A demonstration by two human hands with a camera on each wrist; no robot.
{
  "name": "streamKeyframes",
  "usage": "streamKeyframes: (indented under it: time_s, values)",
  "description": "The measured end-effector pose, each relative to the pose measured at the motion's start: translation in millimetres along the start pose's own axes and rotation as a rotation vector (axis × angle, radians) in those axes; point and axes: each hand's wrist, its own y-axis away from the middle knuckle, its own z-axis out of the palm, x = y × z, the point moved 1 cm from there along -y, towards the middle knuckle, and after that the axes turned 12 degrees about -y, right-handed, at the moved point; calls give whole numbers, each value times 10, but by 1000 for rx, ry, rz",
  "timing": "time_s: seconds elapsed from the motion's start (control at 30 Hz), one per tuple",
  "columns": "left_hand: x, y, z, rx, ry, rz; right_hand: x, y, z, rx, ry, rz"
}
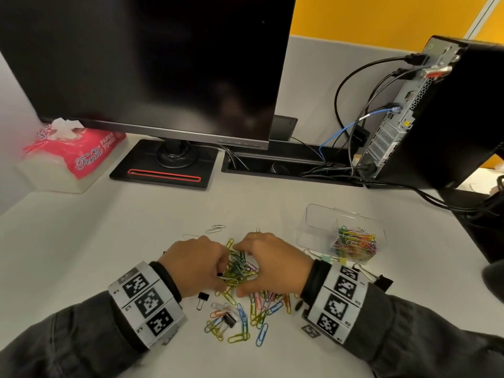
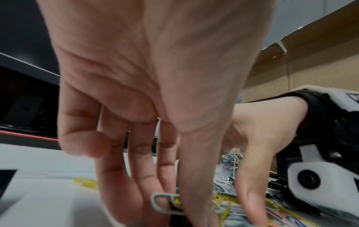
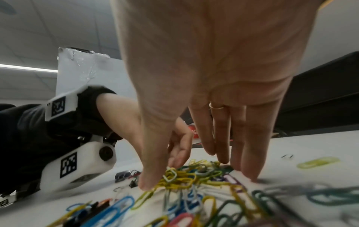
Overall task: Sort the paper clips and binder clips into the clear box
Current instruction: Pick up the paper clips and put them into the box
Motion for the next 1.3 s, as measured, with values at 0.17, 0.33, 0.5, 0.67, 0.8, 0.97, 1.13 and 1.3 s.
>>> streamKeyframes:
  time_s: [0.17, 0.33, 0.5, 0.67, 0.8, 0.97, 1.13, 1.3]
  values:
    - [-25, -6, 15, 9, 10, 6, -56, -153, 53, 3, 49, -34]
    - [-53, 21, -21, 37, -52, -15, 36, -141, -5, 25, -13, -38]
    - [-75, 62, -65, 29, -71, -8, 168, -60, -113, 39, -151, -38]
    - [-90, 80, -93, 18, -81, -11, 240, 95, -305, 98, -307, -24]
    - [-118, 90, -102, 12, -76, -19, 290, 352, -611, 194, -366, -2]
    - [-160, 88, -87, 4, -70, -20, 462, 806, -1134, 393, -335, 35]
    - [-169, 77, -92, -5, -59, -5, 761, 1194, -1441, 553, -321, 98]
    - [-164, 87, -97, -13, -52, 4, 1083, 1236, -1285, 511, -15, 223]
